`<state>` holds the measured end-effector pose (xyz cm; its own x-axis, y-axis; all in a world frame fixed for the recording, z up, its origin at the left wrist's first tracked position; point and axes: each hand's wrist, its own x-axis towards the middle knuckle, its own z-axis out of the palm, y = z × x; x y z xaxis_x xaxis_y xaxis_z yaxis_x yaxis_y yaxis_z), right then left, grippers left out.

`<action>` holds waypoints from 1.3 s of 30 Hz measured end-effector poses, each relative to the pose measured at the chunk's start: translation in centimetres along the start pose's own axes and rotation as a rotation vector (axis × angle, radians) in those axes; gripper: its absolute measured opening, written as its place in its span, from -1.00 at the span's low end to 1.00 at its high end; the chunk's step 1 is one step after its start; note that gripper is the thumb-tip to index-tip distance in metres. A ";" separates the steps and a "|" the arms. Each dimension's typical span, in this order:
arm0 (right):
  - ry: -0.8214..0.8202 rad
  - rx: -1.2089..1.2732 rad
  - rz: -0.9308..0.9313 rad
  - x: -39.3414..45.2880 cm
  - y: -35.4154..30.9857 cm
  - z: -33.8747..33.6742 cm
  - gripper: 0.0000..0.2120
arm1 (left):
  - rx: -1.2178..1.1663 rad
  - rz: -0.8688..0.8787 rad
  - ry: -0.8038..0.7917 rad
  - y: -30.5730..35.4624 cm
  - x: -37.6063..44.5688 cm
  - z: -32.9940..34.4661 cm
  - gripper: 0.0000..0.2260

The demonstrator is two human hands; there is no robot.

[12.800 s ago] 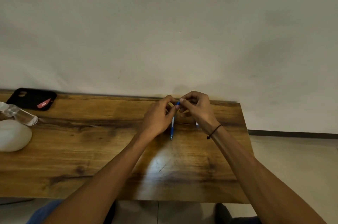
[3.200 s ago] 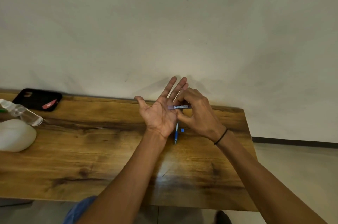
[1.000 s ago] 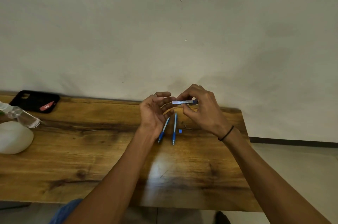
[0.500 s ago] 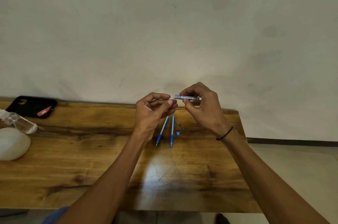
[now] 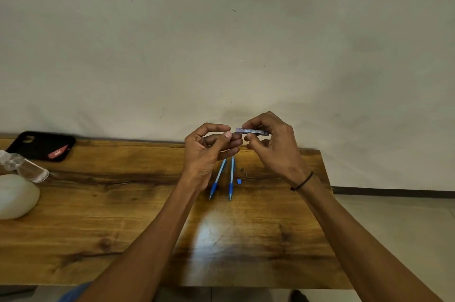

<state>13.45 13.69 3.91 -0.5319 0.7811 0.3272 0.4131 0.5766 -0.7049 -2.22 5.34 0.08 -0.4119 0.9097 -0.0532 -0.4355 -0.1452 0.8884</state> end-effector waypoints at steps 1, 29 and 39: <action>-0.003 0.002 0.002 0.0 0.0 0.0 -0.87 | 0.000 -0.002 0.002 0.0 0.0 0.0 -0.84; 0.008 0.006 -0.020 0.0 0.3 0.2 -0.87 | -0.073 0.006 0.013 -0.4 0.1 0.8 -0.86; 0.035 0.033 0.027 -0.1 0.2 0.0 -0.87 | -0.035 -0.012 0.059 -0.5 0.2 0.8 -0.90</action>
<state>13.58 13.74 3.80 -0.4944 0.8043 0.3297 0.4021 0.5479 -0.7336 -1.46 5.92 -0.03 -0.4522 0.8873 -0.0912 -0.4679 -0.1489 0.8712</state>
